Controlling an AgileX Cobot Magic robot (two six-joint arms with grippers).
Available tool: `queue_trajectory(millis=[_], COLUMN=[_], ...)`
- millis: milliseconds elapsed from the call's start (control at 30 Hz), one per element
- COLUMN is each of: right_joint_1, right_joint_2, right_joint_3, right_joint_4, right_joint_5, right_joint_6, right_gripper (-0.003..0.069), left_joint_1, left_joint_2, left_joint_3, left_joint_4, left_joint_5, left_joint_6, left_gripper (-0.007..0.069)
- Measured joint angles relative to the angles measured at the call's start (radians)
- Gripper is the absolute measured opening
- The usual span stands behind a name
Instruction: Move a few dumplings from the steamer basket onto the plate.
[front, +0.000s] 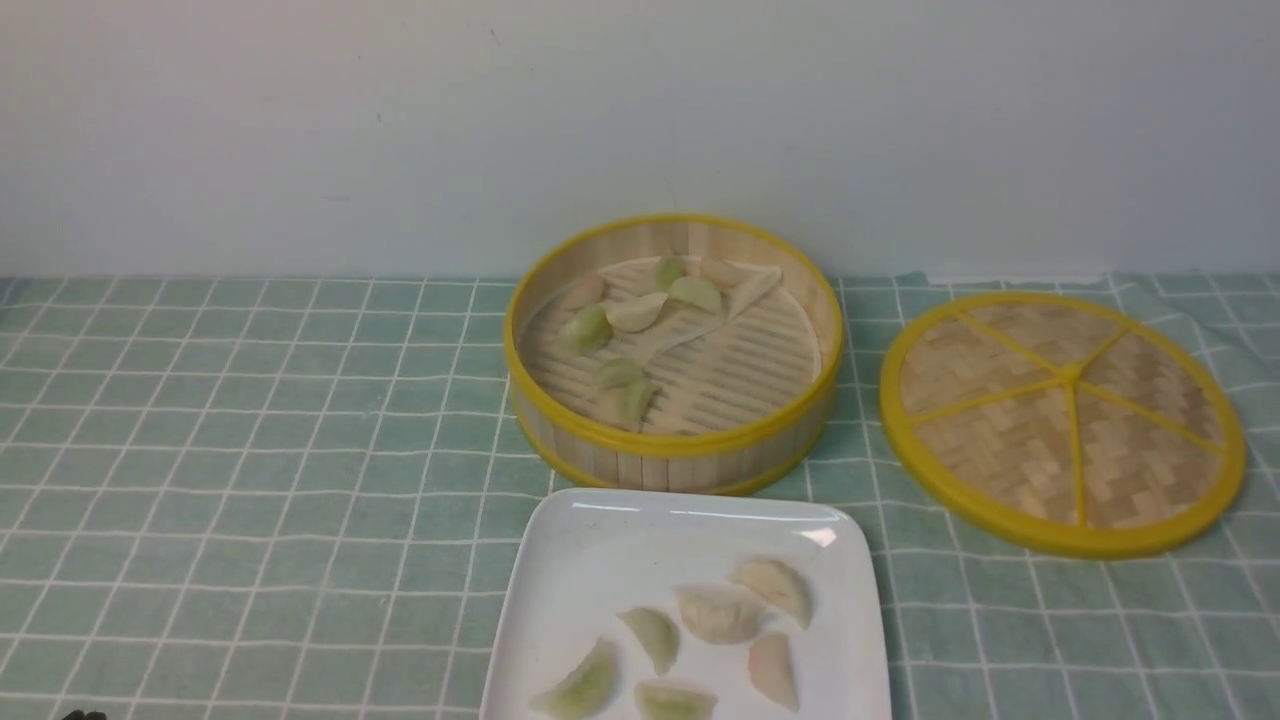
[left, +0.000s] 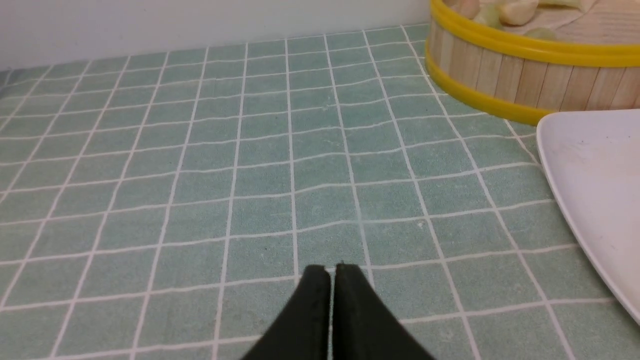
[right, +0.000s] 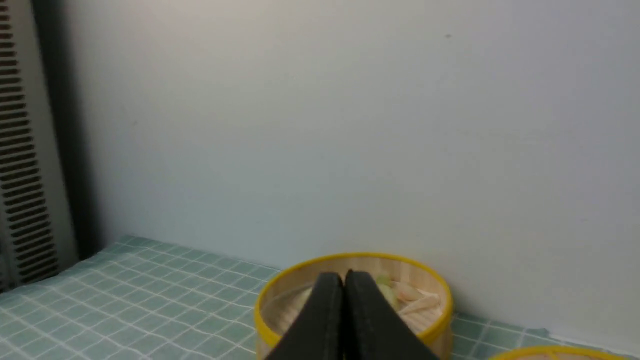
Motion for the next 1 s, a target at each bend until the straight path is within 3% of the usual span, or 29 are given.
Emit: queue_trajectory(millis=[167,300,467,1000], right_joint_1=[-0.249,-0.325,-0.332,-0.332], right_joint_2=[0.000,0.000,0.001,0.001], right_joint_3=[0.120,0.242,0.349,0.352], right_joint_4=[-0.047,-0.086,-0.100,-0.101], right_joint_5=[-0.001,-0.001,0.000,-0.022], right_joint_6=[-0.004,-0.004,-0.004,-0.004], right_gripper=[-0.0013,-0.0013,-0.0013,-0.0013], left_joint_1=[0.000,0.000,0.000,0.000], left_joint_2=[0.000,0.000,0.000,0.000], left_joint_3=[0.000,0.000,0.000,0.000], left_joint_4=[0.000,0.001,0.001,0.001], left_joint_5=[0.001,0.001,0.002,0.002], left_joint_6=[0.000,0.000,0.000,0.000], left_gripper=[-0.0006,-0.0006,-0.0006,-0.0006])
